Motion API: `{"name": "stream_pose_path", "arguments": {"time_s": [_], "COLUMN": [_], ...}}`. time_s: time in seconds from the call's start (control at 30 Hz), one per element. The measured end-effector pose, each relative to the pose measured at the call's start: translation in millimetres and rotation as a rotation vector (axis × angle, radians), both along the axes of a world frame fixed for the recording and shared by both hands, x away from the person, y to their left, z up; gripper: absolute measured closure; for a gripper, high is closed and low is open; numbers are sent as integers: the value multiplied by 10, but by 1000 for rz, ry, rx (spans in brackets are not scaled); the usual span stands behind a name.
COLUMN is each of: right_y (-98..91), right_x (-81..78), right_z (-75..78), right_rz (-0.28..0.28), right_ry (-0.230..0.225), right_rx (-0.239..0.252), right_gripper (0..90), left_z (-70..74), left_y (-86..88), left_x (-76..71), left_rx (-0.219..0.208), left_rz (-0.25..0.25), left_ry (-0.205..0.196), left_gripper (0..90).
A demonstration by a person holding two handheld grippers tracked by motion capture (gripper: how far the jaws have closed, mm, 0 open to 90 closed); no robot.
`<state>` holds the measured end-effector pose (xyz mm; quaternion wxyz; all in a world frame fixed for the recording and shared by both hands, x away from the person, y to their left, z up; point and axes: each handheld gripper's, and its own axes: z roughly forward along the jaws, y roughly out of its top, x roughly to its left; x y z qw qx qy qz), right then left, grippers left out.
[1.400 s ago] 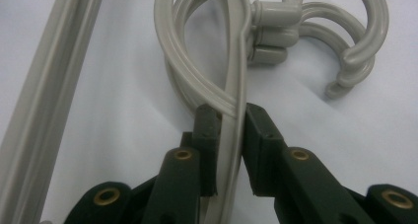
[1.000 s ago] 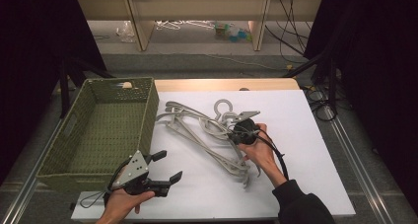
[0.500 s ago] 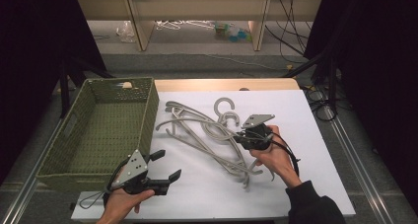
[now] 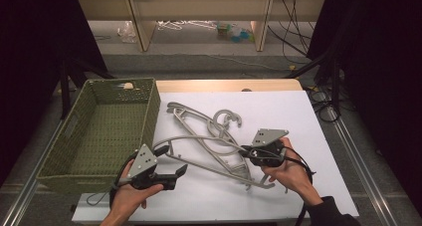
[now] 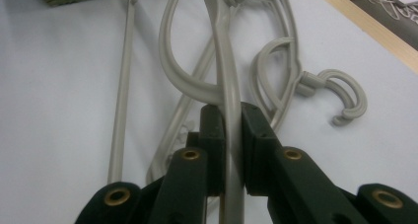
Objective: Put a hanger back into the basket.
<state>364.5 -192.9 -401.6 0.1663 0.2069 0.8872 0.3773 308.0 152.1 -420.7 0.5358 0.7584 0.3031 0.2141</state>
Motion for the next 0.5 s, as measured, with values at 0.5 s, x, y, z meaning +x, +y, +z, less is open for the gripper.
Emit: {"name": "stream_pose_path", "arguments": {"time_s": [0.5], "right_y": [-72], "right_x": [-309], "right_z": [38], "right_rz": [103], "right_ry": [-22], "right_rx": [-35], "right_gripper": [819], "left_z": [83], "left_y": [-401], "left_x": [327], "left_rx": [75], "left_rz": [-170], "left_ry": [82], "left_gripper": [204]}}
